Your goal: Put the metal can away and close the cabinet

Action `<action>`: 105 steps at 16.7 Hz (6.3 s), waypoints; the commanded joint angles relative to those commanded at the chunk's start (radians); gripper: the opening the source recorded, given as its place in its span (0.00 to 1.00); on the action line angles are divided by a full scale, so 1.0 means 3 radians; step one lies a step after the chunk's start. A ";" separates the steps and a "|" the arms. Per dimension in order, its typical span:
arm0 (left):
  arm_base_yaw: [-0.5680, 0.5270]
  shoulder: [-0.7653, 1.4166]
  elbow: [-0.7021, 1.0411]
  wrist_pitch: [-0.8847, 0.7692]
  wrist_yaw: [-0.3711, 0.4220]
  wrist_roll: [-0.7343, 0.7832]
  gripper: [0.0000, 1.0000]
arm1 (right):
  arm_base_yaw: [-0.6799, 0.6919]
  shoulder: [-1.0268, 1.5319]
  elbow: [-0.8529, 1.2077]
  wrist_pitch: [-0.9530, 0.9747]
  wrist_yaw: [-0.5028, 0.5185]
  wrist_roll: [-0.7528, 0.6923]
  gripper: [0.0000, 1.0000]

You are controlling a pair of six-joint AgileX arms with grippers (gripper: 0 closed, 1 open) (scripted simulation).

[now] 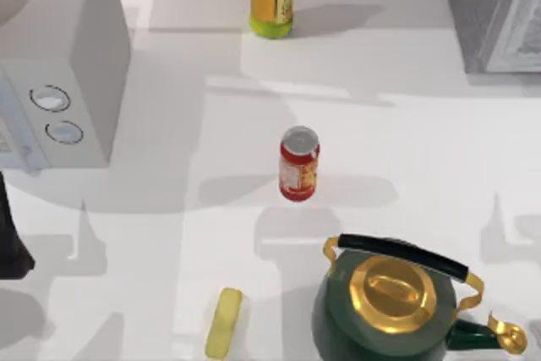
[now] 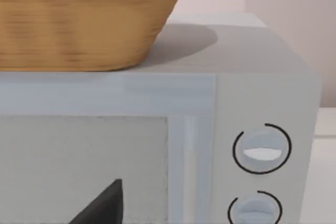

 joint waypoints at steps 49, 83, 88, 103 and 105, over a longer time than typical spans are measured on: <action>0.0000 0.0000 0.0000 0.0000 0.0000 0.0000 1.00 | 0.2318 0.6391 0.3756 -0.0318 0.1596 0.1991 0.47; 0.0000 0.0000 0.0000 0.0000 0.0000 0.0000 1.00 | 0.2331 0.5748 0.4900 -0.2099 0.1581 0.1985 0.00; 0.0000 0.0000 0.0000 0.0000 0.0000 0.0000 1.00 | 0.2145 0.5465 0.4574 -0.1999 0.1551 0.1806 0.00; 0.0000 0.0000 0.0000 0.0000 0.0000 0.0000 1.00 | 0.0178 0.0557 0.0714 -0.0384 0.0330 0.0284 0.00; 0.0000 0.0000 0.0000 0.0000 0.0000 0.0000 1.00 | -0.0053 0.0028 0.0213 -0.0184 0.0121 0.0082 0.00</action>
